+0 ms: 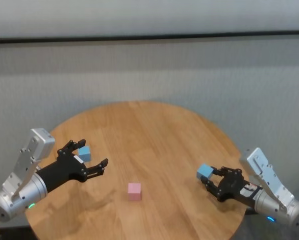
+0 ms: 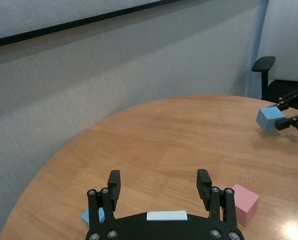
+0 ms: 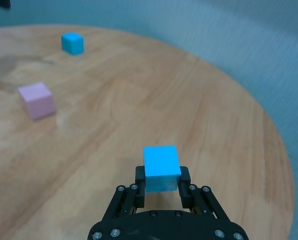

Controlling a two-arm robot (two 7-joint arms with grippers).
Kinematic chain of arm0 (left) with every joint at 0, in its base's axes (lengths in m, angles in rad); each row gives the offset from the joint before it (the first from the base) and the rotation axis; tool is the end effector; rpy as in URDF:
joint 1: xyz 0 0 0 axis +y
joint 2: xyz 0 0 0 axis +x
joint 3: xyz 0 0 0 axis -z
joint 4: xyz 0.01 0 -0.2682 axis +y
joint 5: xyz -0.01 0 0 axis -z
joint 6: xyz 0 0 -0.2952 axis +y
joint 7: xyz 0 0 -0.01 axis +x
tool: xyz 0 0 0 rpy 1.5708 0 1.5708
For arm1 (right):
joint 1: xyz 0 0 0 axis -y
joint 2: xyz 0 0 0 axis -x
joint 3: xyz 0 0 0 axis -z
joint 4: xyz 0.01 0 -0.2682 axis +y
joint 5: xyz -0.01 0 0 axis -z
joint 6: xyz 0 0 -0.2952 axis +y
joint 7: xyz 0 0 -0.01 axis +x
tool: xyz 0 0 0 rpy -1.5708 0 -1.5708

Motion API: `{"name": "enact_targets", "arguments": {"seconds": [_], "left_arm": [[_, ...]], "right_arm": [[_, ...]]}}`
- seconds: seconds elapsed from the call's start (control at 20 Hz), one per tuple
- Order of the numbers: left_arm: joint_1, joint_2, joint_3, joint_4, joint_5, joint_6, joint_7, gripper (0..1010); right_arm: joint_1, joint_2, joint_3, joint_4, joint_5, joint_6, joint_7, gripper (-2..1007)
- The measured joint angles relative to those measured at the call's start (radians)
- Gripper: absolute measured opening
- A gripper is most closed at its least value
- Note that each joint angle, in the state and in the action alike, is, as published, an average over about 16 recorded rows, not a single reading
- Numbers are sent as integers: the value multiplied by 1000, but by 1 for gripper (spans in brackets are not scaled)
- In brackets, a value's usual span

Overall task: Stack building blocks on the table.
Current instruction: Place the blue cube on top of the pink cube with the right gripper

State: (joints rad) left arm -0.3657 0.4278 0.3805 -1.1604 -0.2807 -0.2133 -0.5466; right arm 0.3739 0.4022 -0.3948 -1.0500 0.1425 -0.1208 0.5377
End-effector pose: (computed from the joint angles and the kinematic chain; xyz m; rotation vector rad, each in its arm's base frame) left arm 0.3935 0.0685 -0.2833 0.1781 -0.1746 0.8271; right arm 0.3909 -0.0719 -0.3130 -0.3932 -0.0880 -0.8344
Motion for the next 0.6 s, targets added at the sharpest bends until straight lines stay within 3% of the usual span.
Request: {"name": "enact_targets", "arguments": {"seconds": [0.3,0.6], "left_arm": [[0,0,0,0,0,0,0,999],[0,0,0,0,0,0,0,999]], "right_arm": [[-23,-3,7,-91,44,22,18,372],[-44,-12,-9,-178,86,46,40,372]]}}
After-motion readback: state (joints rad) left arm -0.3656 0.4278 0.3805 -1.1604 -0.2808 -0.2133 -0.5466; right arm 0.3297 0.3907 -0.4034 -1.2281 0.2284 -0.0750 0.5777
